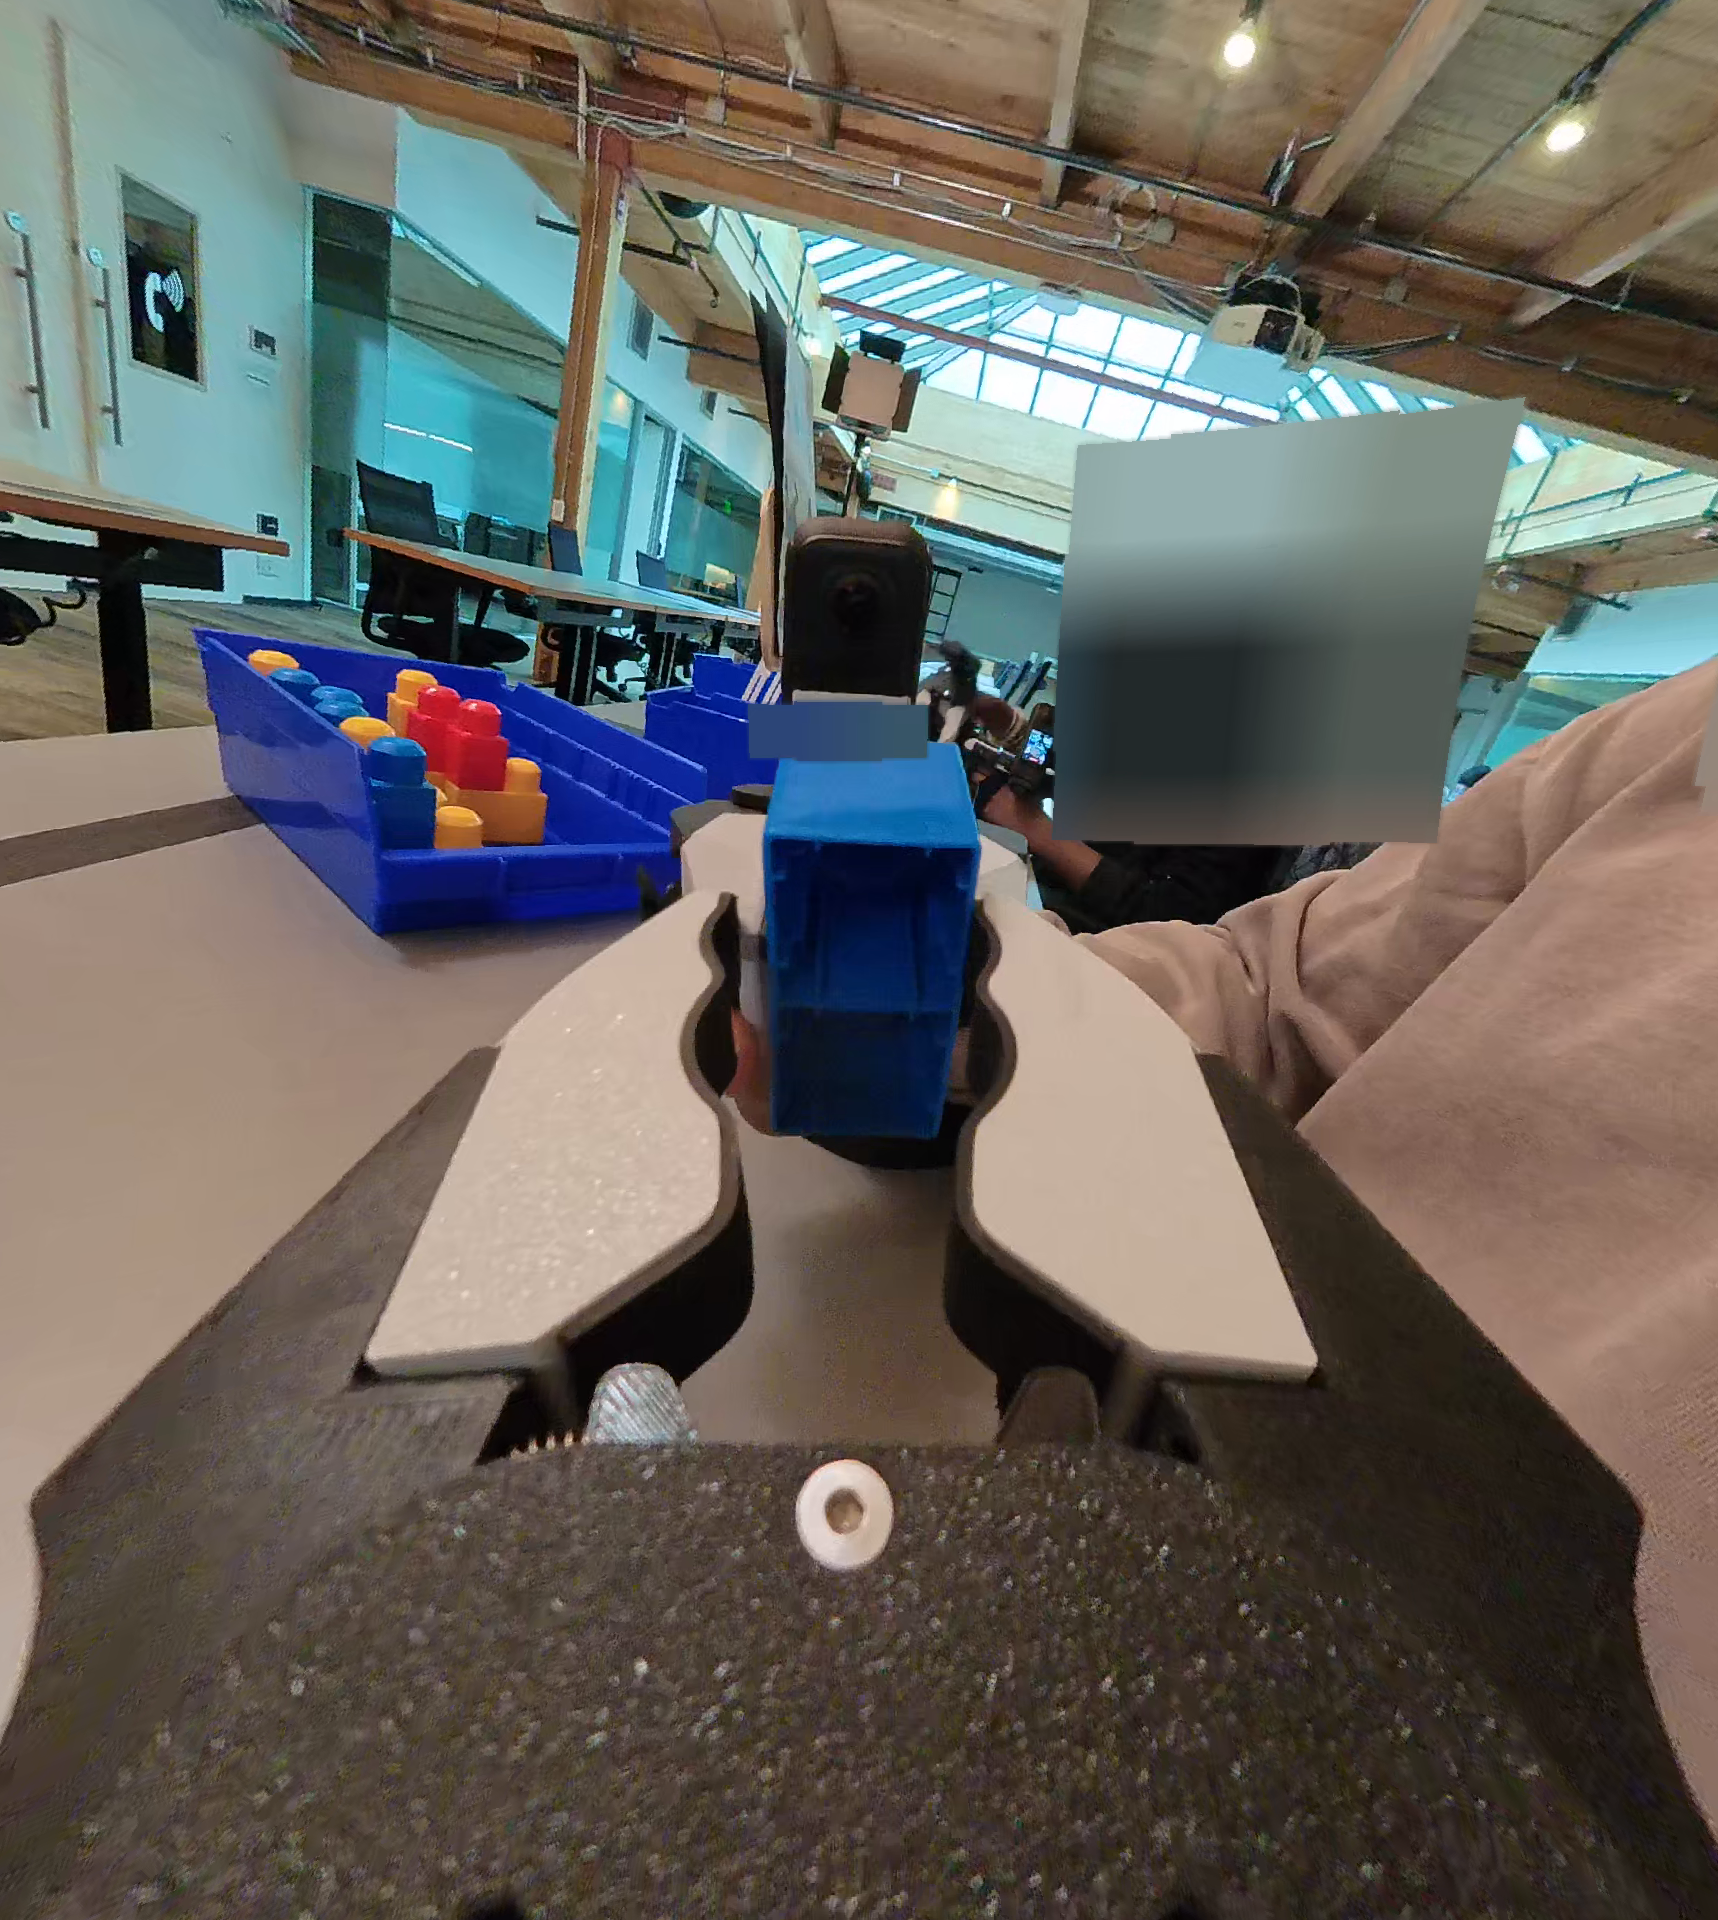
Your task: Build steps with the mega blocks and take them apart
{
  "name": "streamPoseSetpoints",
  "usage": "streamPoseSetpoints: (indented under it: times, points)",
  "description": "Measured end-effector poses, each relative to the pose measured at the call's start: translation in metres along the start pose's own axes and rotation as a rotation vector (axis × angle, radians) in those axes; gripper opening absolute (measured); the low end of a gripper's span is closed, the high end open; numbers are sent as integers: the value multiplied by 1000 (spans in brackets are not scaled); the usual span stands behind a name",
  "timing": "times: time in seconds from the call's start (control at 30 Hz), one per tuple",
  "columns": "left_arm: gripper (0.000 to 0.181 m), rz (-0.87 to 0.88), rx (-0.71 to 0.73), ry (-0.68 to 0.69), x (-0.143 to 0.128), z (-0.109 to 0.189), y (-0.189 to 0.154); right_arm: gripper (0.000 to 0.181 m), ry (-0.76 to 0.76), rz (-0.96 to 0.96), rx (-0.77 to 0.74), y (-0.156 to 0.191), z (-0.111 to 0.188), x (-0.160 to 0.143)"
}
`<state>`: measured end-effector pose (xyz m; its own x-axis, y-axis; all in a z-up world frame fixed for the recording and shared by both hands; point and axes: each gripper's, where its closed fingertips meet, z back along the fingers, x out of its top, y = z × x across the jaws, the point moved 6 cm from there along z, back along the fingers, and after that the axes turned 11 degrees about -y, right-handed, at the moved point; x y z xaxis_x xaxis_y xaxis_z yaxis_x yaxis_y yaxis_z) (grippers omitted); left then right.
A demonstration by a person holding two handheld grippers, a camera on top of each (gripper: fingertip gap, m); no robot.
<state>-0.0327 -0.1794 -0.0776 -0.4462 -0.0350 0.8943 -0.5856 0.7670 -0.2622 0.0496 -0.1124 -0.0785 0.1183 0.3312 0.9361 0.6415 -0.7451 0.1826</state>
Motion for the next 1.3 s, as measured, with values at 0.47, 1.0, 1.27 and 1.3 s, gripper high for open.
streamPoseSetpoints:
  times: [0.47, 1.0, 1.27, 1.3]
  points:
    - [36, -143, 137, -127, 45, 41, 26, 51, 606, 213, -225, -40, -5, -10]
    - [36, -235, 316, -170, 66, 84, 54, 38, 1046, 191, -185, -106, -34, -80]
    - [36, -197, 241, -149, 57, 66, 43, 35, 259, 112, -139, -84, -9, 17]
    - [36, -190, 225, -145, 55, 61, 41, 35, 141, 90, -113, -77, -3, 29]
